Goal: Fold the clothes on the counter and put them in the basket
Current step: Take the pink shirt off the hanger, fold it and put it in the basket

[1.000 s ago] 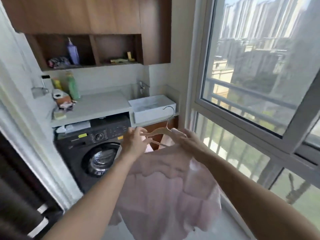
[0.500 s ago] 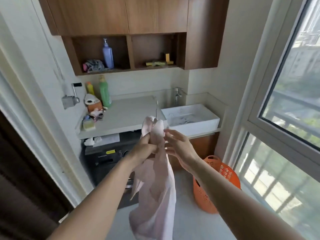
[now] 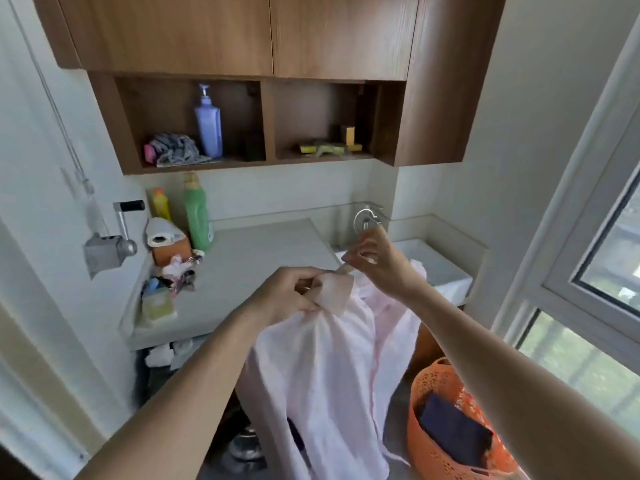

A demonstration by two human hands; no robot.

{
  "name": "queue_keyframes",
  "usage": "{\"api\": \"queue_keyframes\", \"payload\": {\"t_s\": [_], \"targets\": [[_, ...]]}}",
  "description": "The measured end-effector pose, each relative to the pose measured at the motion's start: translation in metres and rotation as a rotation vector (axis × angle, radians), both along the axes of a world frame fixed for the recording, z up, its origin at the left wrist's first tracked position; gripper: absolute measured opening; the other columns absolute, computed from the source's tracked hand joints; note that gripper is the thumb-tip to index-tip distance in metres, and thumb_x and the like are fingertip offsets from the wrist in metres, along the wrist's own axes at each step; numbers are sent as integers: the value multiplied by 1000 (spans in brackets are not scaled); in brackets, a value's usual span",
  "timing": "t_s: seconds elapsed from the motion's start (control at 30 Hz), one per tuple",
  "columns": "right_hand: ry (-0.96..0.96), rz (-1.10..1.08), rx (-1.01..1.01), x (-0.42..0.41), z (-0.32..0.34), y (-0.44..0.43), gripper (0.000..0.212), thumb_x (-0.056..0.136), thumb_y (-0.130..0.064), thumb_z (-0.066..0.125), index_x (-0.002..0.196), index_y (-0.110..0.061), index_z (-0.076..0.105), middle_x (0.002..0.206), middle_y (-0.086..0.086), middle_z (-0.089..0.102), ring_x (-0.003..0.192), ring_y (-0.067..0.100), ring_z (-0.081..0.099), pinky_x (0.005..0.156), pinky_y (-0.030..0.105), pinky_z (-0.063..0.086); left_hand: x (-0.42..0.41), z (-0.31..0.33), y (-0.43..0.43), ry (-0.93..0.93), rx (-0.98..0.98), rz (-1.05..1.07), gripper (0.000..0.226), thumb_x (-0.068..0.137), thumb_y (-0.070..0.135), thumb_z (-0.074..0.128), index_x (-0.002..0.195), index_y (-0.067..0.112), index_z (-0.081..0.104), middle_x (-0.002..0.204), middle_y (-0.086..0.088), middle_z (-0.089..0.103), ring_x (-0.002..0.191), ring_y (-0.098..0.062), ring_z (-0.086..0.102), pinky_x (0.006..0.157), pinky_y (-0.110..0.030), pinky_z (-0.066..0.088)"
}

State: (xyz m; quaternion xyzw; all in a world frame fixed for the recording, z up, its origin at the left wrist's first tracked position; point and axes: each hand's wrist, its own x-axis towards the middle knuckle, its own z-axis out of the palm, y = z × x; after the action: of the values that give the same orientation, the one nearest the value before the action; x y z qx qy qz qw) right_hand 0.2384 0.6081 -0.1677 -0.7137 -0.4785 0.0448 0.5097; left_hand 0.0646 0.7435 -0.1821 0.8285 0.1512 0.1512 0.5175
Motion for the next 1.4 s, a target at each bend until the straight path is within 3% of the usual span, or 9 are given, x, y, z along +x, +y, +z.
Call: {"api": "queue_keyframes", "payload": {"t_s": [0.17,0.27,0.47,0.67,0.8,0.93,1.03,1.27,1.4], "targets": [[-33,49,-126,37,-5,36,14,98,-18,59,91,-7,57,73,0,69,51,14,56,58,29,45,30,0,64,-91,149,-56,32,73,-4,68,79,27,73,79,10,72,76,-3,63,73,-23,49],[64,125,-229,63,-14,52,20,99,-23,55,83,-13,62,66,8,70,50,17,46,53,34,39,53,-2,91,-62,335,-77,28,71,-4,53,65,23,59,65,11,62,64,-4,54,61,-22,41],[160,50,-177,132,-25,91,35,103,-21,49,68,-19,47,56,2,52,49,17,38,49,27,32,100,-12,167,-35,549,-111,32,62,-3,41,76,14,64,76,3,68,81,-22,65,67,-35,49],[361,19,-66,237,-27,149,35,105,-18,45,71,-11,43,53,-2,45,47,16,40,52,32,31,159,-7,243,-88,403,9,57,65,-22,39,79,24,70,79,7,72,78,-2,62,71,-24,46],[494,-116,-16,304,-17,197,31,104,-19,49,73,-12,51,60,5,41,50,18,46,42,21,32,215,10,271,-81,277,75,70,75,-27,43,80,36,74,94,21,74,90,9,65,80,-11,47],[775,-329,206,391,-16,214,32,105,-28,45,78,-14,51,61,7,51,45,14,44,44,24,33,270,17,308,-56,216,99,50,73,-31,42,94,0,74,92,22,75,88,6,67,78,-12,49],[945,-383,438,433,-18,214,34,105,-31,43,75,-16,44,65,8,52,41,12,38,43,22,36,299,2,321,-19,236,91,48,75,-30,46,98,1,75,92,11,76,89,4,67,82,-17,51],[825,-179,614,446,4,240,31,106,-19,43,76,-13,49,66,3,55,56,13,42,59,26,37,369,-33,335,102,400,-100,29,74,-22,38,69,-3,58,128,7,61,119,0,56,91,-12,42],[596,-224,562,460,24,230,8,102,-7,48,97,-9,53,79,3,64,66,13,55,65,27,50,387,-47,341,284,338,-148,41,72,-18,32,75,5,66,103,11,63,106,1,56,84,-21,44]]}}
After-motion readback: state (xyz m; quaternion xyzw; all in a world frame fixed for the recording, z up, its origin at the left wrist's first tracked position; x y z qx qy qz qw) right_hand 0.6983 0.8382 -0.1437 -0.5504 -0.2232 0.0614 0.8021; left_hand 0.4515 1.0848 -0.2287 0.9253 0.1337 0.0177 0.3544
